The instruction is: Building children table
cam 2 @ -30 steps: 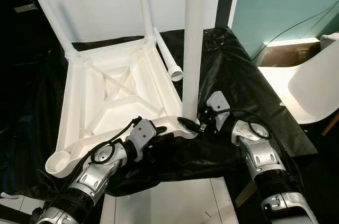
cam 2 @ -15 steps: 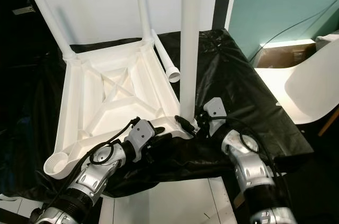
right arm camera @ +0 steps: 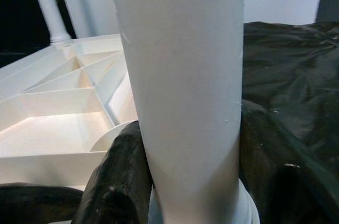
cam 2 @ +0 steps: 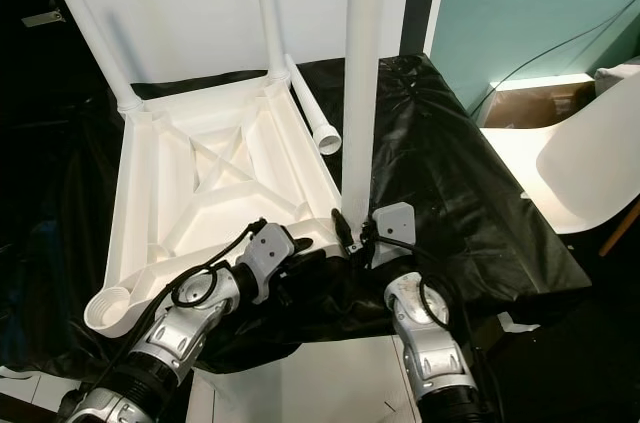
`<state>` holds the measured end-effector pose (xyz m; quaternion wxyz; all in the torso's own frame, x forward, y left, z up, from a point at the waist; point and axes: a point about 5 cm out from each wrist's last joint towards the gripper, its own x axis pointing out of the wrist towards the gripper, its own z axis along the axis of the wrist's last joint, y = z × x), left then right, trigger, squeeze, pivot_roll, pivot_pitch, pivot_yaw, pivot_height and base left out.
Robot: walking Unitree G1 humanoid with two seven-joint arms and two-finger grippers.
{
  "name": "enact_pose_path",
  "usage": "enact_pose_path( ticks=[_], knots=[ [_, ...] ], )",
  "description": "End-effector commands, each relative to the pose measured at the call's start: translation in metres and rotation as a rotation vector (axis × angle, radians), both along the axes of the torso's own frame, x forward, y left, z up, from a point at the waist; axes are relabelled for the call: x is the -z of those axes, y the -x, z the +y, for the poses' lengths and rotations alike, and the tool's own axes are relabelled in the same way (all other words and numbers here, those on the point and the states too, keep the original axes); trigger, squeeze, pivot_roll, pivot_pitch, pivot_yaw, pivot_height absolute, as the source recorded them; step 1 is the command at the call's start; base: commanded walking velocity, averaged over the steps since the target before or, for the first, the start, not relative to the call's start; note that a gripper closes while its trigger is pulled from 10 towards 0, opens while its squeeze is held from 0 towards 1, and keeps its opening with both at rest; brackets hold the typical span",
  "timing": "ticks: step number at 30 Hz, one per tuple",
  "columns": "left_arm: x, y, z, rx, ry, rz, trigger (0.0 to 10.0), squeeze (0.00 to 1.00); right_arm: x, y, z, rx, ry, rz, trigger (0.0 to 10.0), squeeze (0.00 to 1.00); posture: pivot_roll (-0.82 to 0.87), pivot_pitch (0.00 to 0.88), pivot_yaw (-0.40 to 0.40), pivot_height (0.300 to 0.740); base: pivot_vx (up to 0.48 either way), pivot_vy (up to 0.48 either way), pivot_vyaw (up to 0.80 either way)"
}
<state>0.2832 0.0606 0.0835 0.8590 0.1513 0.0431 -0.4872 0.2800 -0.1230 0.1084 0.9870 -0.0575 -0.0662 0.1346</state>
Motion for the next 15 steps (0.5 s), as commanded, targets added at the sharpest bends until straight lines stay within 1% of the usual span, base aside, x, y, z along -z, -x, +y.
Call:
enact_pose_path(
  ticks=[1,2,3,4,5,6,8,9,10,11,12,13,14,15],
  knots=[
    [0.030,0.016,0.005,0.042,-0.086,0.118,10.0,0.00,0.008,-0.002,-0.019,0.126,0.038,0.044,0.0,0.00,-0.06,0.000,0.044,0.740,0.000,0.000,0.00],
    [0.030,0.016,0.005,0.041,-0.086,0.119,10.0,0.00,0.009,-0.002,-0.016,0.106,0.055,0.048,3.4,0.00,-0.06,0.000,0.044,0.740,0.000,0.000,0.00],
    [0.030,0.016,0.005,0.041,-0.086,0.119,10.0,0.00,0.009,-0.002,-0.016,0.106,0.055,0.048,3.4,0.00,-0.06,0.000,0.044,0.740,0.000,0.000,0.00],
    [0.030,0.017,0.005,0.040,-0.085,0.120,10.0,0.00,0.010,-0.003,-0.009,0.015,0.057,0.065,10.0,0.00,-0.05,0.000,0.043,0.740,0.000,0.000,0.00],
    [0.030,0.017,0.005,0.040,-0.085,0.120,10.0,0.00,0.010,-0.003,-0.009,0.015,0.057,0.065,10.0,0.00,-0.05,0.000,0.043,0.740,0.000,0.000,0.00],
    [0.031,0.018,0.005,0.039,-0.084,0.122,10.0,0.00,0.009,-0.004,-0.004,-0.092,0.046,0.085,10.0,1.00,-0.05,0.000,0.043,0.740,0.000,0.000,0.00],
    [0.031,0.018,0.005,0.039,-0.084,0.122,10.0,0.00,0.009,-0.004,-0.004,-0.092,0.046,0.085,10.0,1.00,-0.05,0.000,0.043,0.740,0.000,0.000,0.00],
    [0.031,0.018,0.005,0.038,-0.083,0.123,10.0,0.00,0.006,-0.005,-0.001,-0.213,0.042,0.091,10.0,1.00,-0.06,0.000,0.043,0.740,0.000,0.000,0.00],
    [0.031,0.018,0.005,0.038,-0.083,0.123,10.0,0.00,0.006,-0.005,-0.001,-0.213,0.042,0.091,10.0,1.00,-0.06,0.000,0.043,0.740,0.000,0.000,0.00],
    [0.031,0.018,0.005,0.037,-0.082,0.124,10.0,0.00,0.000,-0.008,-0.002,-0.295,0.060,0.084,10.0,1.00,-0.06,0.000,0.044,0.740,0.000,0.000,0.00],
    [0.031,0.018,0.005,0.037,-0.082,0.124,10.0,0.00,0.000,-0.008,-0.002,-0.295,0.060,0.084,10.0,1.00,-0.06,0.000,0.044,0.740,0.000,0.000,0.00],
    [0.031,0.017,0.004,0.038,-0.082,0.123,10.0,0.00,-0.014,-0.023,-0.014,-0.379,0.138,0.048,10.0,0.00,-0.06,0.000,0.044,0.740,0.000,0.000,0.00],
    [0.030,0.017,0.004,0.038,-0.081,0.122,10.0,0.00,-0.019,-0.028,-0.018,-0.407,0.163,0.046,10.0,0.00,-0.06,0.000,0.044,0.740,0.000,0.000,0.00],
    [0.030,0.017,0.004,0.038,-0.081,0.122,10.0,0.00,-0.019,-0.028,-0.018,-0.407,0.163,0.046,10.0,0.00,-0.06,0.000,0.044,0.740,0.000,0.000,0.00]
  ],
)
